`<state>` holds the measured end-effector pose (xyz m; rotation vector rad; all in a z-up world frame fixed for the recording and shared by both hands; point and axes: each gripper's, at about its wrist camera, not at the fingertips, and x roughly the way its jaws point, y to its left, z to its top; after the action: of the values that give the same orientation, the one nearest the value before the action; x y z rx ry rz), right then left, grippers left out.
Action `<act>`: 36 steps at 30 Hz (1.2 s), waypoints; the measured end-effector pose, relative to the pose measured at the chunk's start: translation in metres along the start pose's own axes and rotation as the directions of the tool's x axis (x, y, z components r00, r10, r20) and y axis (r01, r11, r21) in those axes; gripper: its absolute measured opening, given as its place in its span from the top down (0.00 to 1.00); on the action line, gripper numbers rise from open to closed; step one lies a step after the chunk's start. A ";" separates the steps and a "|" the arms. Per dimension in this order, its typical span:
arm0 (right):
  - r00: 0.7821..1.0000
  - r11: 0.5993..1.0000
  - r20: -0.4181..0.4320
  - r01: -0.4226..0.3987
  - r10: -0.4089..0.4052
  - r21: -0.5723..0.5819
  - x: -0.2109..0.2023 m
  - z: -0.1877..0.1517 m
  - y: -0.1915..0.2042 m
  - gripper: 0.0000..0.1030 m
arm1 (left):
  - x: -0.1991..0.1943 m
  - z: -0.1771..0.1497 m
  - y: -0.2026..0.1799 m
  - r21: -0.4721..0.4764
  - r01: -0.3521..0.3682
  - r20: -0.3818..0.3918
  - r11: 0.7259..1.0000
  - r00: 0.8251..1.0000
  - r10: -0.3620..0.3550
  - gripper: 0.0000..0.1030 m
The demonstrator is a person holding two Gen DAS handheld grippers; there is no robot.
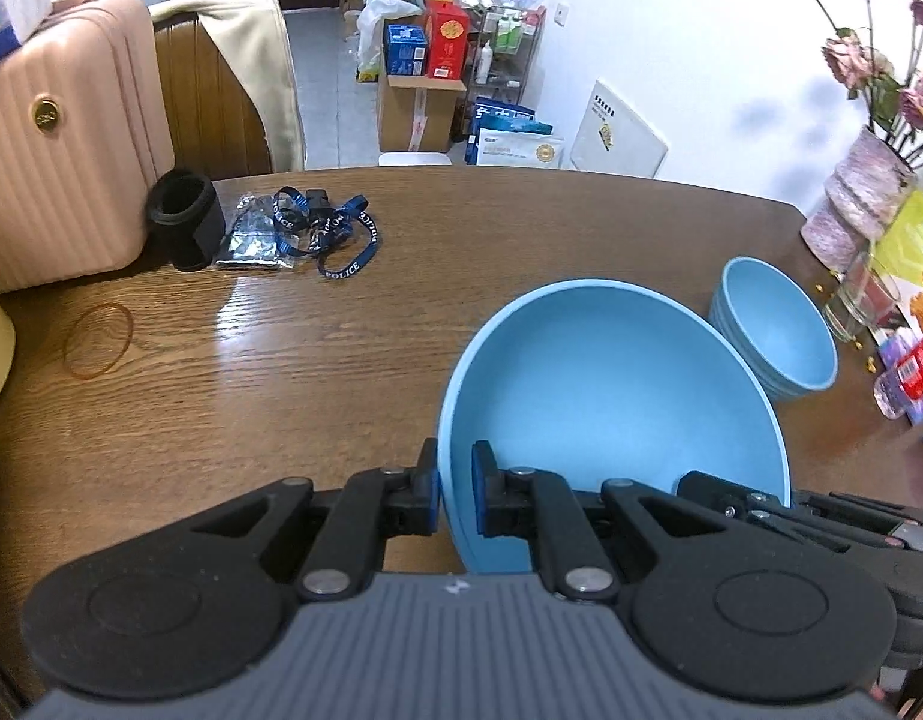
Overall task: Organize plates and bowls
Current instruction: 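Lift and carry the large bowl with both grippers toward the placed bowl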
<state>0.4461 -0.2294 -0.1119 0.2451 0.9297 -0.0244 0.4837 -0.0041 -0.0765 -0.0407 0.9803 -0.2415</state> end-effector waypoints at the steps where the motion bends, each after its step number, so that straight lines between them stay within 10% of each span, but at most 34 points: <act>1: 1.000 1.000 0.002 0.002 -0.002 0.001 -0.004 -0.003 0.002 0.89 | -0.004 -0.003 0.000 0.007 0.002 0.001 1.000 1.000 -0.002 0.90; 36: 0.996 0.996 0.014 0.084 -0.084 -0.018 -0.089 -0.108 0.059 0.89 | -0.091 -0.099 0.032 0.140 0.066 -0.040 0.988 0.997 -0.061 0.89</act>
<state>0.3149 -0.1558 -0.0913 0.1879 0.9267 -0.0949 0.3594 0.0544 -0.0614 0.0617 0.9966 -0.3710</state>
